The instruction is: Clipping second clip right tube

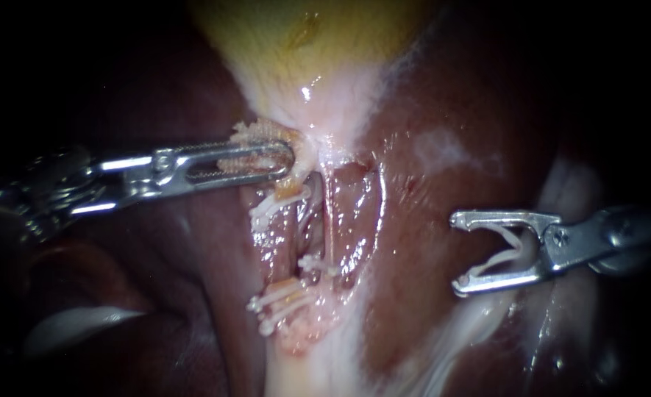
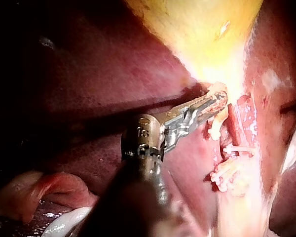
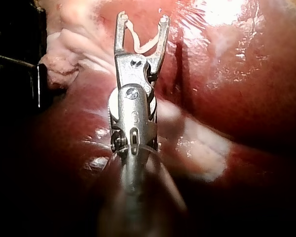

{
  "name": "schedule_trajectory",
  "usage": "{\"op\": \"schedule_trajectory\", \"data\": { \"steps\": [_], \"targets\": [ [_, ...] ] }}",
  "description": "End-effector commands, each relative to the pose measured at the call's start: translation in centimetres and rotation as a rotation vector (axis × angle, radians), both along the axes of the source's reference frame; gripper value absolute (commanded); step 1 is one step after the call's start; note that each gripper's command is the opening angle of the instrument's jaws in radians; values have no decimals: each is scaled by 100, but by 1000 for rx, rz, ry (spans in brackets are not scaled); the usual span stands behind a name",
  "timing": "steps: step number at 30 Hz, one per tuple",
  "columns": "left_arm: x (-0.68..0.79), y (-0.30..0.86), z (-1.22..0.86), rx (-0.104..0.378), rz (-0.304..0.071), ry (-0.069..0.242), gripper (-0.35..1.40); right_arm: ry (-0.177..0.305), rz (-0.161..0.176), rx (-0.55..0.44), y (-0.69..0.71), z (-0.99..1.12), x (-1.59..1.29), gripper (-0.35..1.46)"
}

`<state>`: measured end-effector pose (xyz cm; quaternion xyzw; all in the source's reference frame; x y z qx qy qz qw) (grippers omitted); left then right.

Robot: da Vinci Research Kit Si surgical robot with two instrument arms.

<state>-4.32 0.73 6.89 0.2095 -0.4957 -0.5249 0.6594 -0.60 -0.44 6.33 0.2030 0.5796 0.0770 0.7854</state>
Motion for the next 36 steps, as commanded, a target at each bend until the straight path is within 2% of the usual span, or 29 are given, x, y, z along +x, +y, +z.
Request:
{"op": "schedule_trajectory", "data": {
  "steps": [1,3,7,12,17,27,36],
  "targets": [
    [1,0,0,0,0,0,-11,0,0,0,0,0,0,46],
    [3,1,-1,1,1,-1,-11,0,0,0,0,0,0,46],
    [17,8,-9,8,12,-9,-11,0,0,0,0,0,0,46],
    [45,23,-31,16,-13,6,-11,-1,1,0,-1,0,1,46],
    [64,30,-48,20,-38,-8,-11,-1,1,0,-1,0,2,46],
    [58,22,-64,20,-50,-6,-11,-2,4,-6,-2,-2,12,46],
    [58,21,-66,20,-51,-5,-11,-38,60,145,-4,3,46,45]
  ]
}}
